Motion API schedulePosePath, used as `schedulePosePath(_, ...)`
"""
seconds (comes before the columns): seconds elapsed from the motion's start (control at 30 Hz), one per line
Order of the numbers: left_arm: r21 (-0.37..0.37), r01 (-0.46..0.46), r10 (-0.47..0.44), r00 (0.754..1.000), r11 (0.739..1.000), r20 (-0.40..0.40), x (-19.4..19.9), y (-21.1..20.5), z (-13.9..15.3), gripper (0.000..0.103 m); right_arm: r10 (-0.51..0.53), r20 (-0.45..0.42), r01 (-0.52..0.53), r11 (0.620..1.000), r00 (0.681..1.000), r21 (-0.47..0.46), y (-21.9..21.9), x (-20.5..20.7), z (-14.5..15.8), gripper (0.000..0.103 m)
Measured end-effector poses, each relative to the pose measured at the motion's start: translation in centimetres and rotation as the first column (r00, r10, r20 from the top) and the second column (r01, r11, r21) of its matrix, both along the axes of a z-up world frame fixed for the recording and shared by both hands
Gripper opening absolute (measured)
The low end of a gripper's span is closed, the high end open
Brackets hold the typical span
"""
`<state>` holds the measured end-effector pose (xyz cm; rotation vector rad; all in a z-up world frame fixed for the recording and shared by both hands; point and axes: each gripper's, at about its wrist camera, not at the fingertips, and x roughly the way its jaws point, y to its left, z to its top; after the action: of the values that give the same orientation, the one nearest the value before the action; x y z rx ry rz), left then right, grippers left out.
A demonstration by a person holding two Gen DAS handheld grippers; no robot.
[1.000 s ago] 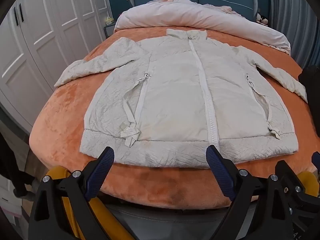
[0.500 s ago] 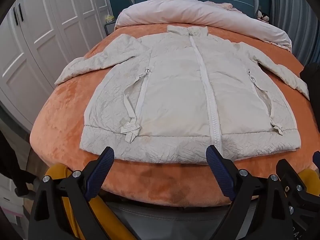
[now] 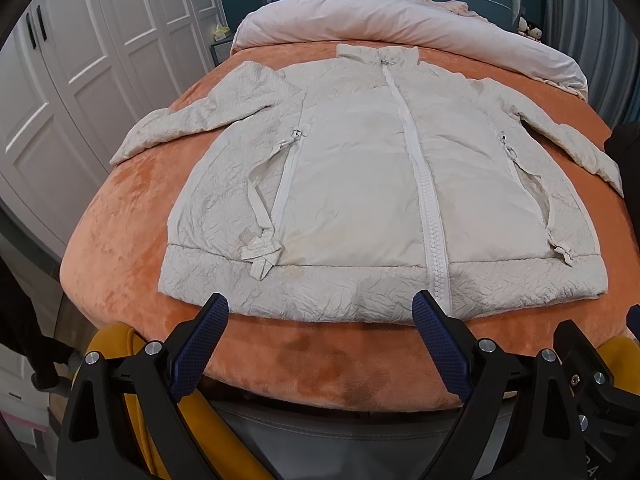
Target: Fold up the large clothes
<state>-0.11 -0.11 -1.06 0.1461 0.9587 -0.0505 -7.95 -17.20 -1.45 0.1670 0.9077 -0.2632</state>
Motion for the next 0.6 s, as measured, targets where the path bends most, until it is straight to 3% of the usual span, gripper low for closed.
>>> schedulePosePath(0.6,0.006,-0.002,0.002,1.0,1.0,0.001,-0.05,0.28,-0.38,0.091,-0.001,-0.008,0.001,1.0,1.0,0.006,0.03,0.02,-0.36,0.098)
